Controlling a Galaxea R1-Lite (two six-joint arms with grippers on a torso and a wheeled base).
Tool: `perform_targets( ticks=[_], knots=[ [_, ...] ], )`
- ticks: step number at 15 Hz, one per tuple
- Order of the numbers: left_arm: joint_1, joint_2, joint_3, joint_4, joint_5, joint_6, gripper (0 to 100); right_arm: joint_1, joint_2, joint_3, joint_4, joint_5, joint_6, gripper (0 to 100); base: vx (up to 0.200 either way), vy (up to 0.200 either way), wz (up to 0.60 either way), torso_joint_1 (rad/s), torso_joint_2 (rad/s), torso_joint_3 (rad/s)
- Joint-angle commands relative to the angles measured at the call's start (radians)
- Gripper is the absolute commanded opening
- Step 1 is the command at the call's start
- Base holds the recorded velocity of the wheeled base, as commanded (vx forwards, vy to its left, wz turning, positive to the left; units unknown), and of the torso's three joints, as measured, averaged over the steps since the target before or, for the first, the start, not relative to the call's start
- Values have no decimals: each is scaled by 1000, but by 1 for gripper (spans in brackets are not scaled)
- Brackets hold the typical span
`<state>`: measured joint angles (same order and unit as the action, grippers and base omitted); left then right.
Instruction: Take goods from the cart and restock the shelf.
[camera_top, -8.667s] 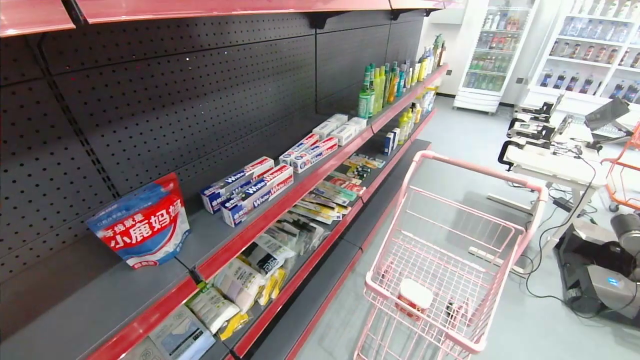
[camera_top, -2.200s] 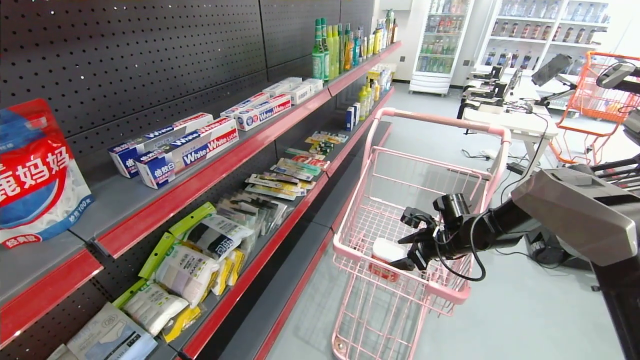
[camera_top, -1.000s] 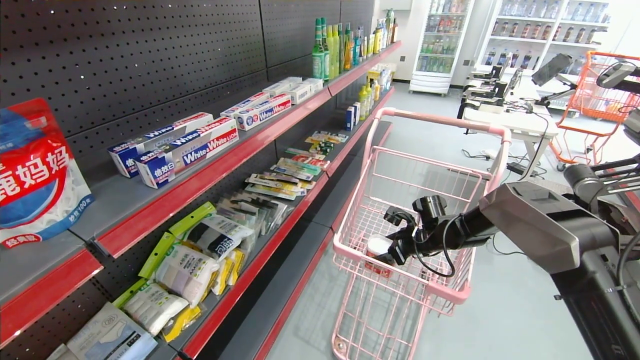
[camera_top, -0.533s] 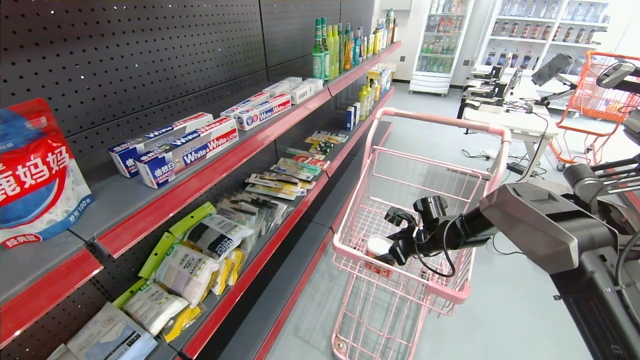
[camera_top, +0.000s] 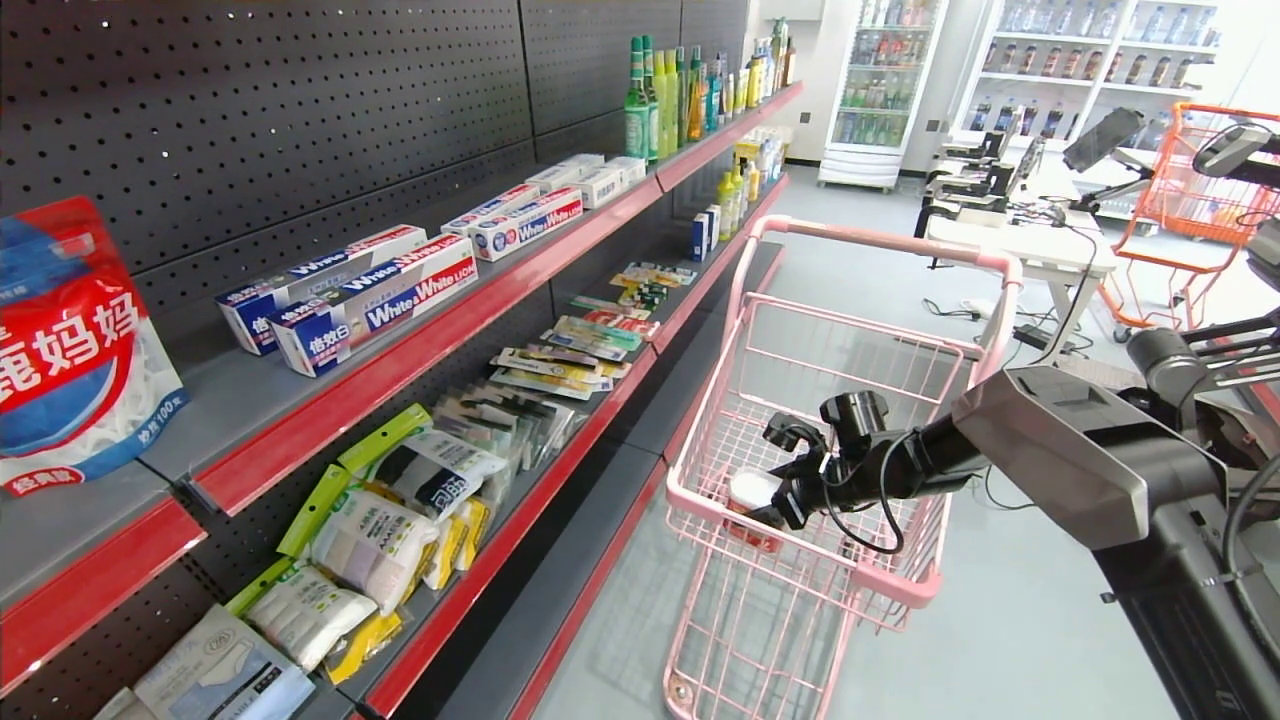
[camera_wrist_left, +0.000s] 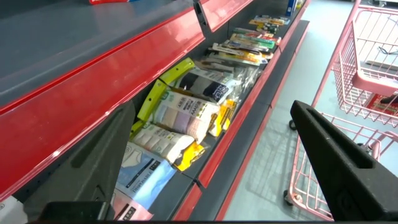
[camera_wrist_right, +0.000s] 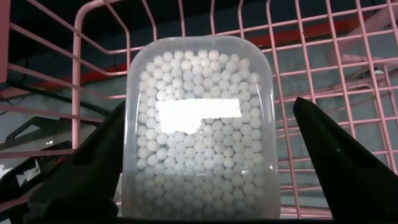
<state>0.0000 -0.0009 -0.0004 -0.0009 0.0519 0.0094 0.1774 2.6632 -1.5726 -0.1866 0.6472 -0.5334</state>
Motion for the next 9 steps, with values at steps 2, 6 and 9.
perform_targets(
  ticks=[2, 6, 9],
  knots=[
    [0, 1, 0, -1, 0, 0, 100, 2, 1, -1, -1, 0, 0, 100, 0, 0, 0, 0, 0, 0],
    [0, 1, 0, 1, 0, 0, 100, 2, 1, -1, -1, 2, 0, 0, 0, 0, 0, 0, 0, 0],
    [0, 1, 0, -1, 0, 0, 100, 7, 1, -1, -1, 0, 3, 0, 0, 0, 0, 0, 0, 0]
  ],
)
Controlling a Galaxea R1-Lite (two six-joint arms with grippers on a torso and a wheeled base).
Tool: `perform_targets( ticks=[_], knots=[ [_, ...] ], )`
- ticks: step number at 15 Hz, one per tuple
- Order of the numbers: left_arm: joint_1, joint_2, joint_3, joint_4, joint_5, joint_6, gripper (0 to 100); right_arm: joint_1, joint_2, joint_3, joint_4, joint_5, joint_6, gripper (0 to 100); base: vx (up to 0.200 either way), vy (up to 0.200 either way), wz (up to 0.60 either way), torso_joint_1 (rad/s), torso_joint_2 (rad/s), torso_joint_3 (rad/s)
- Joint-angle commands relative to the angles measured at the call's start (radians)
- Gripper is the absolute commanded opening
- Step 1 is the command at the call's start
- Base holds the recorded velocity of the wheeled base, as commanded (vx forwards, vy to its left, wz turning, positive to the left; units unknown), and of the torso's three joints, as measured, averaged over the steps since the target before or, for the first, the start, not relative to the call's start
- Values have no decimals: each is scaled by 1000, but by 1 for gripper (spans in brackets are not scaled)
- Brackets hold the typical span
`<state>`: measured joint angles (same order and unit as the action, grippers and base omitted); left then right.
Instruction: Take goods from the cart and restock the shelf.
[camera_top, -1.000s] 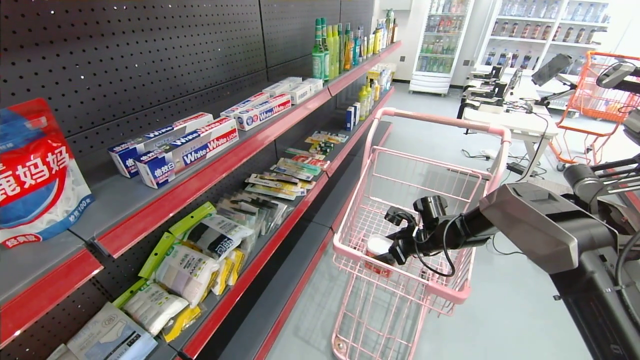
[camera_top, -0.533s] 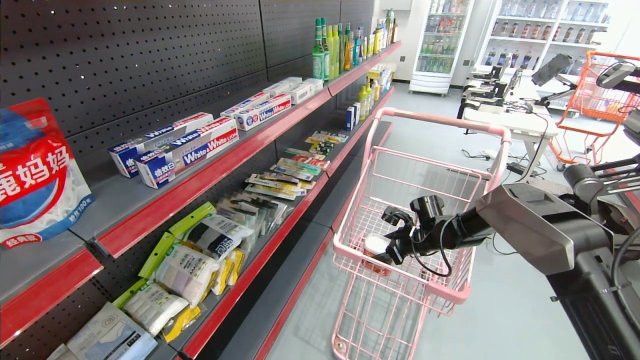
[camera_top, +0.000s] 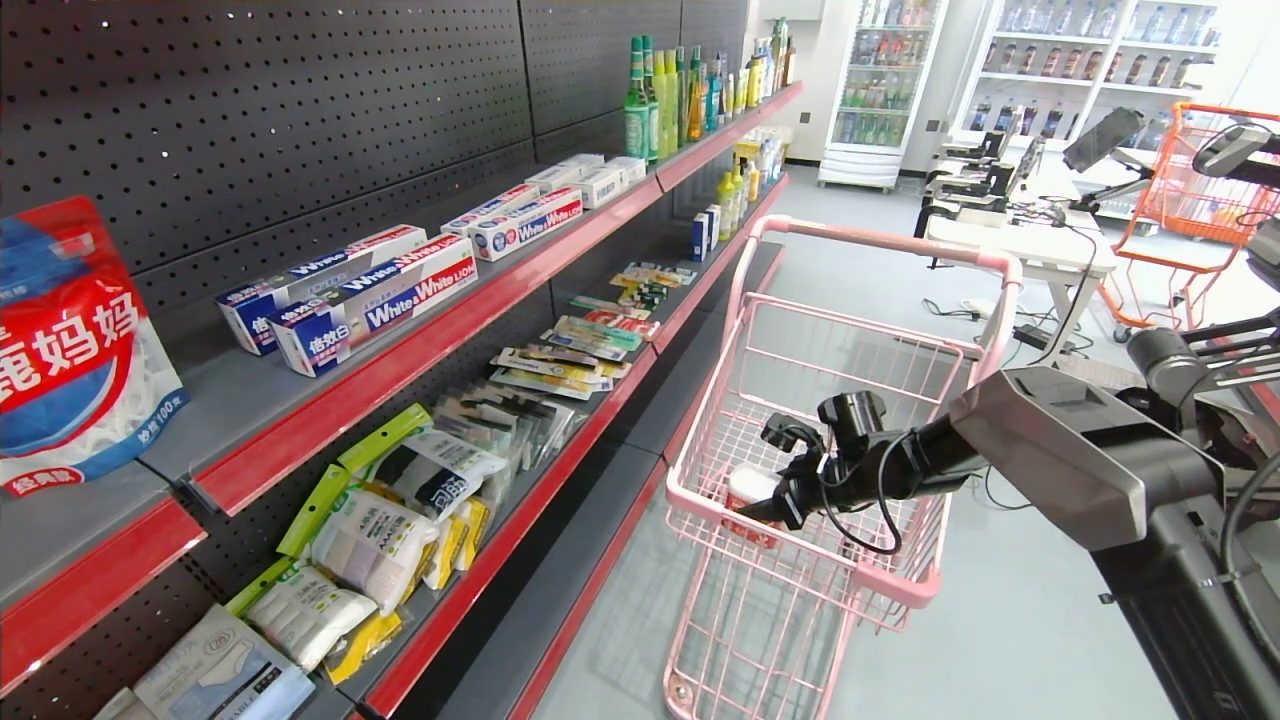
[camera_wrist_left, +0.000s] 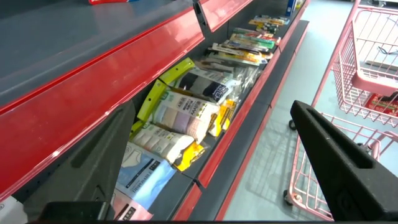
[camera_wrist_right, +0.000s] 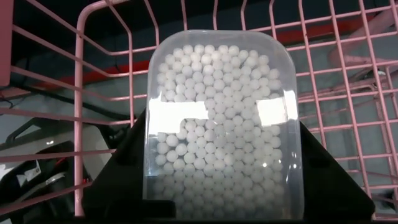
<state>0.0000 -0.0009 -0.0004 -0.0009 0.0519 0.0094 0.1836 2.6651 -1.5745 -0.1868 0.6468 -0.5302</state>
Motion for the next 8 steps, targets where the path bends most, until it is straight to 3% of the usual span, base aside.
perform_targets(
  ticks=[1, 8],
  knots=[
    [0, 1, -1, 1, 0, 0, 100, 0, -1, 2, 0, 1, -1, 0, 0, 0, 0, 0, 0, 0],
    [0, 1, -1, 1, 0, 0, 100, -23, -113, 91, -2, -64, 18, 0, 0, 0, 0, 0, 0, 0]
  ],
)
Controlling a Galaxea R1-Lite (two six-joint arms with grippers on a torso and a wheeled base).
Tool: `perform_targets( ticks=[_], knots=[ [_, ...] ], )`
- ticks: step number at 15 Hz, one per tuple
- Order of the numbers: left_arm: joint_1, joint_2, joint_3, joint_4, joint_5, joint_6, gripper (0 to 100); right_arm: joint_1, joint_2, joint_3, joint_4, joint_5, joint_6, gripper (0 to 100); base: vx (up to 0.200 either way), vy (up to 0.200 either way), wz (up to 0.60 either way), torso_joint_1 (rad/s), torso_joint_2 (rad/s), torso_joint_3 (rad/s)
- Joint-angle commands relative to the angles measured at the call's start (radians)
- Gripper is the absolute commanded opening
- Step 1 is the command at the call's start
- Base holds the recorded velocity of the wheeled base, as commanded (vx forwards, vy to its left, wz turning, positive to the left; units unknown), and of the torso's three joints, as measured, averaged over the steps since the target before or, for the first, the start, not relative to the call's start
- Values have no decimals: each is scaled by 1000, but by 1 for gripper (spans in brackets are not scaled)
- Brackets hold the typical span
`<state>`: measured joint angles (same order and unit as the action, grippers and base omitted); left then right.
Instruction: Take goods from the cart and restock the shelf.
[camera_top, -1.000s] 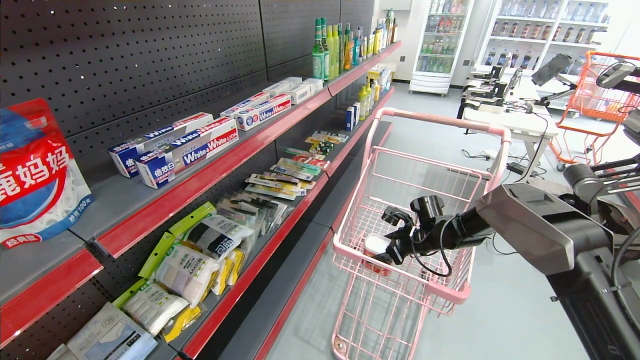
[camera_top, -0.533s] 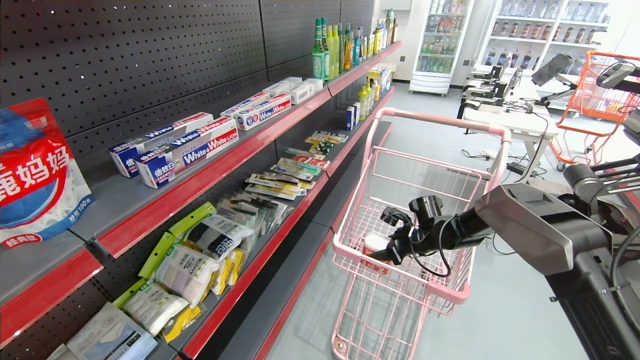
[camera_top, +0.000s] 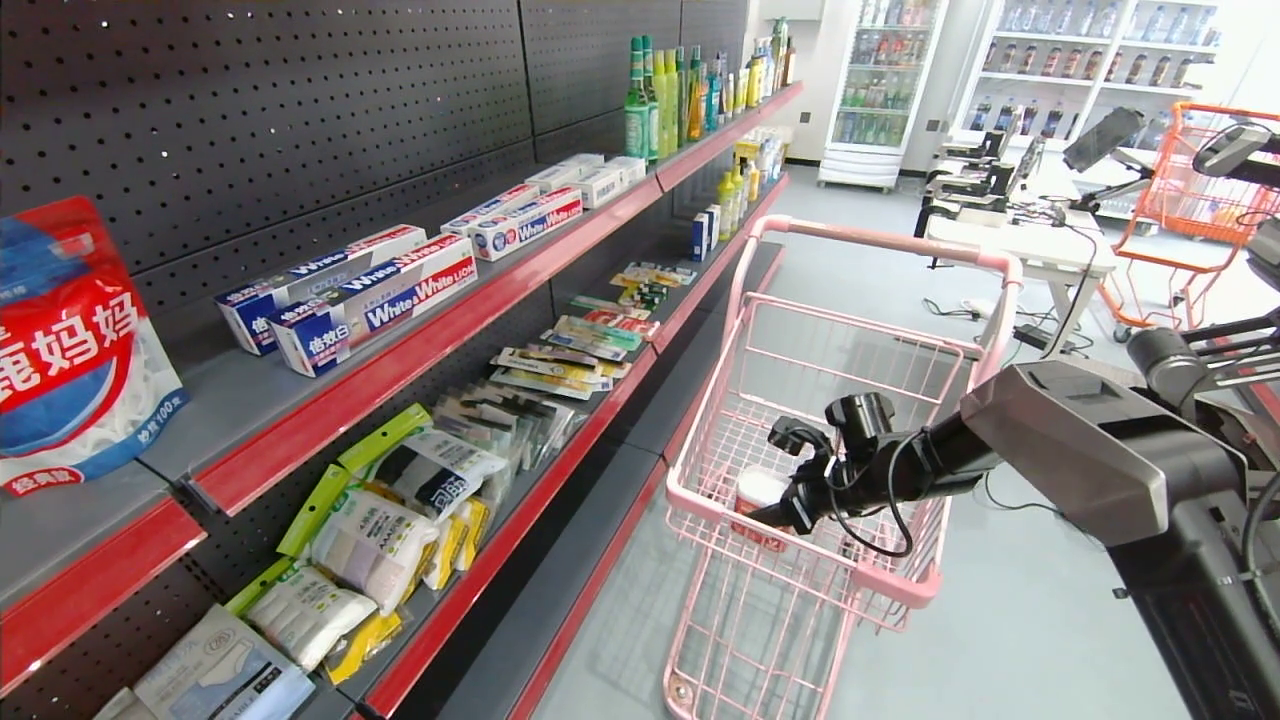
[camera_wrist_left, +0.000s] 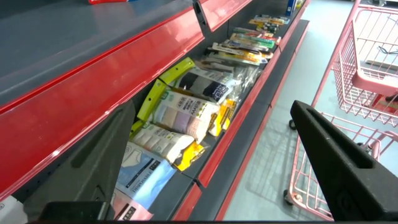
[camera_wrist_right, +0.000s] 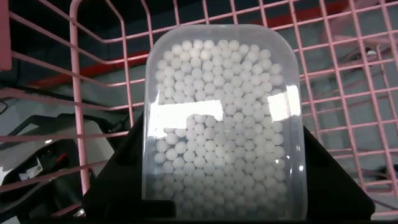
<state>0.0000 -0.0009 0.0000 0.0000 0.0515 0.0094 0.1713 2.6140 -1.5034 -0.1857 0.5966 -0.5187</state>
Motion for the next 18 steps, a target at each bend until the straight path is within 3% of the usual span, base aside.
perform_targets(
  ticks=[1, 5, 12, 13, 14, 15, 16, 18],
  knots=[
    [0, 1, 0, -2, 1, 0, 100, -13, -85, 29, -4, -26, 23, 0, 0, 0, 0, 0, 0, 0],
    [0, 1, -2, 0, 1, 0, 100, -33, -196, 95, -8, -136, 72, 0, 0, 0, 0, 0, 0, 0],
    [0, 1, 0, 0, 1, 0, 100, -6, -600, 288, -14, -449, 410, 0, 0, 0, 0, 0, 0, 0],
    [0, 1, -2, 0, 1, 0, 100, 8, -782, 384, -4, -497, 471, 0, 0, 0, 0, 0, 0, 0],
    [0, 1, -2, 0, 1, 0, 100, 8, -782, 384, -4, -497, 471, 0, 0, 0, 0, 0, 0, 0],
    [0, 1, 0, 0, 1, 0, 100, 10, -996, 529, 2, -521, 460, 0, 0, 0, 0, 0, 0, 0],
    [0, 1, 0, 0, 1, 0, 100, 10, -1049, 574, 9, -564, 448, 0, 0, 0, 0, 0, 0, 0],
    [0, 1, 0, 0, 1, 0, 100, 1, -1220, 698, 92, -735, 440, 0, 0, 0, 0, 0, 0, 0]
  ],
)
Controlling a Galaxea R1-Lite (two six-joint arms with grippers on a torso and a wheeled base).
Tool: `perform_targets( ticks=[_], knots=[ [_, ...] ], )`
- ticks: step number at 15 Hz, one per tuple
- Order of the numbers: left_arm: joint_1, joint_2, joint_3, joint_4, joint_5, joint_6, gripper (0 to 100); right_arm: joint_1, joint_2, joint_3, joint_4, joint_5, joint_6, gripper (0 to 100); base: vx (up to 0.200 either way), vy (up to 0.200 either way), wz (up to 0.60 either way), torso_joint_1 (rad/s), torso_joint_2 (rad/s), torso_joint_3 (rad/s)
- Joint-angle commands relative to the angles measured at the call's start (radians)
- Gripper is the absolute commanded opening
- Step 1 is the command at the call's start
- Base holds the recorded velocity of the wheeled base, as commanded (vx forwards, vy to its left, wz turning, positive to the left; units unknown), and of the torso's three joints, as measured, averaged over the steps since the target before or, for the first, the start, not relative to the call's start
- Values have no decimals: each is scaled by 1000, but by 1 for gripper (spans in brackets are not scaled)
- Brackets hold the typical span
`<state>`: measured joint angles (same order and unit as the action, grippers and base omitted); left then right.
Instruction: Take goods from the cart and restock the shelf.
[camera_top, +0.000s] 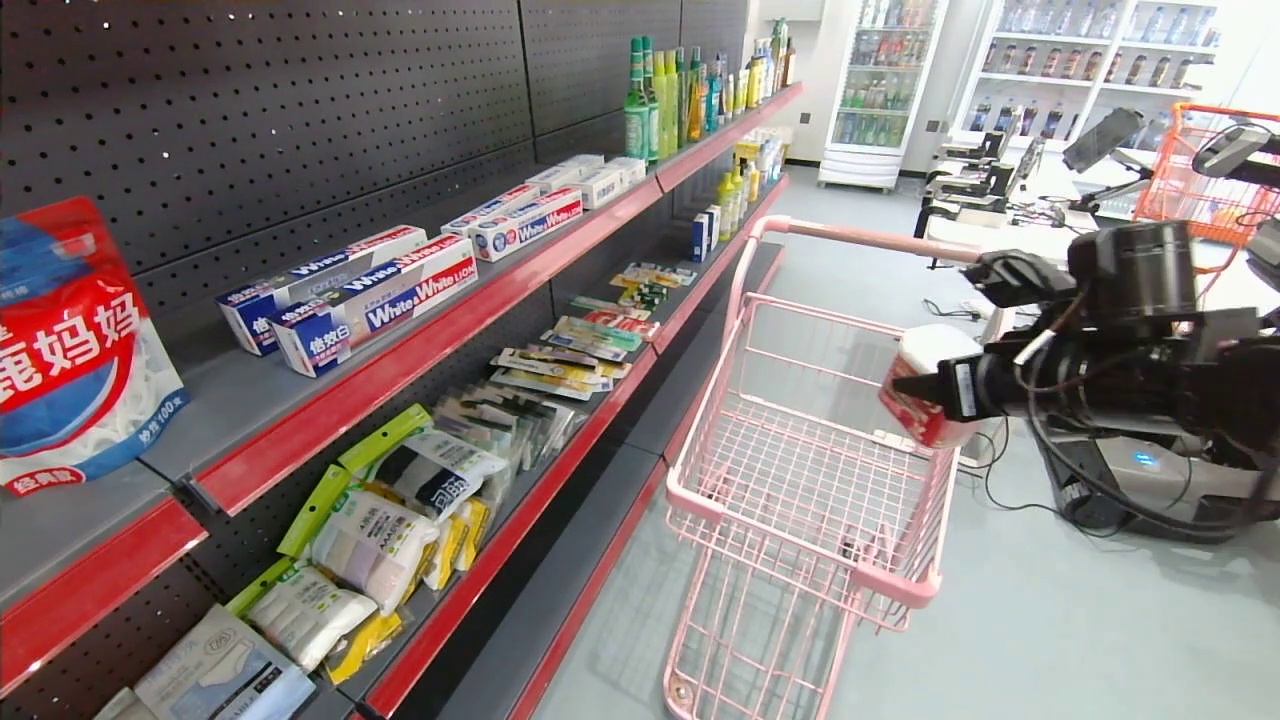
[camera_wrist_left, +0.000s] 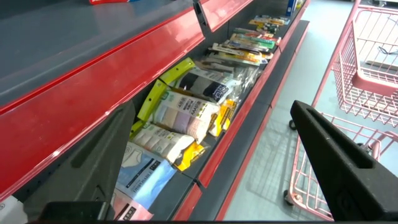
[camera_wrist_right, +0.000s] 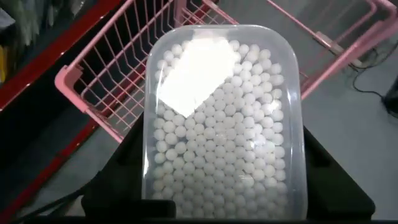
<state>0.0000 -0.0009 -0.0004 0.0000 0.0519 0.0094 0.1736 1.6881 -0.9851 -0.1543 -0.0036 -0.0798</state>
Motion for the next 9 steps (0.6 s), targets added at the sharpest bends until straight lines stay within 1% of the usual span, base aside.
perform_targets(
  ticks=[1, 2, 3, 5, 9],
  knots=[
    [0, 1, -1, 0, 0, 0, 100, -20, -377, 220, 81, -145, 0, 0, 0, 0, 0, 0, 0, 0],
    [0, 1, 0, -2, 0, 0, 100, -34, -432, 250, 91, -142, -3, 0, 0, 0, 0, 0, 0, 0],
    [0, 1, 0, 0, 0, 0, 100, -62, -524, 310, 96, -148, -32, 0, 0, 0, 0, 0, 0, 0],
    [0, 1, 0, -2, 0, 0, 100, -148, -610, 367, 97, -127, -57, 0, 0, 0, 0, 0, 0, 0],
    [0, 1, 0, 0, 0, 0, 100, -161, -660, 401, 99, -113, -80, 0, 0, 0, 0, 0, 0, 0]
  ],
)
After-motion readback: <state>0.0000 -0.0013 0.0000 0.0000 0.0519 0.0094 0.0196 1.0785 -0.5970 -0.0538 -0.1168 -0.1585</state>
